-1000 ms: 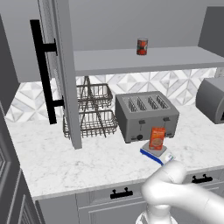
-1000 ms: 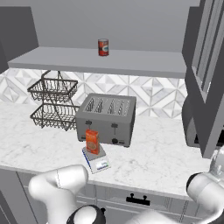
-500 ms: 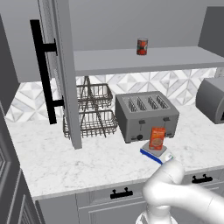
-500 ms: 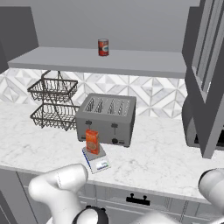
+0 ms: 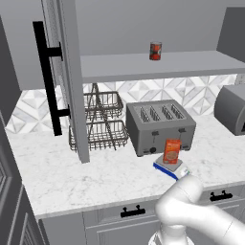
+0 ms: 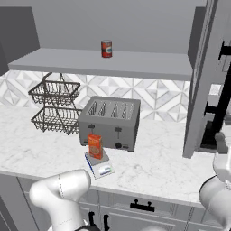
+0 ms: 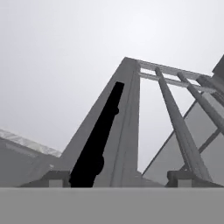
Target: Pick the boxed food and place it on the digital scale for weighing, and close the cabinet.
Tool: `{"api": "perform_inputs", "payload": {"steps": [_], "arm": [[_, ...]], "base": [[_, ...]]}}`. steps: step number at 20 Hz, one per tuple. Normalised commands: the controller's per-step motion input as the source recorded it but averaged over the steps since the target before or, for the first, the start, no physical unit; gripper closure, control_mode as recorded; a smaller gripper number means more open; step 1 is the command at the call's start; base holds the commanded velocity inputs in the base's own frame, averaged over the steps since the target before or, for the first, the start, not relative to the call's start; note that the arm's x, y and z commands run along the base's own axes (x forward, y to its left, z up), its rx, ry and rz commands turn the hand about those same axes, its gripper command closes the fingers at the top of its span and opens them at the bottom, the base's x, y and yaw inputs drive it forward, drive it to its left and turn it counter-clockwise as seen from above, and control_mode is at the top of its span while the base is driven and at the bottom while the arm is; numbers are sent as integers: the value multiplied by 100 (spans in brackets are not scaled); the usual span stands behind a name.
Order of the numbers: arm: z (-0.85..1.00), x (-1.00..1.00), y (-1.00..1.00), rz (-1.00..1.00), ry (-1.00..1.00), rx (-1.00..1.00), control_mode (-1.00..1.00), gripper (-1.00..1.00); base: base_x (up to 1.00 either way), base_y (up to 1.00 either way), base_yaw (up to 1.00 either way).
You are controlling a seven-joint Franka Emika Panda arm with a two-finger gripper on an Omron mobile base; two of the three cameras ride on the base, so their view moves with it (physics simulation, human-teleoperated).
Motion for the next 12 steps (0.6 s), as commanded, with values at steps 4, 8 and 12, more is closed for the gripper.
{"api": "perform_inputs", "payload": {"steps": [4, 8, 12], "arm": [[0, -18, 100, 10, -5, -44, -100, -100], [0, 20, 100, 5, 8, -42, -100, -100], [0, 50, 100, 5, 15, -40, -100, -100]], "base": [[0, 0, 0], [0, 0, 0], [0, 0, 0]]}}
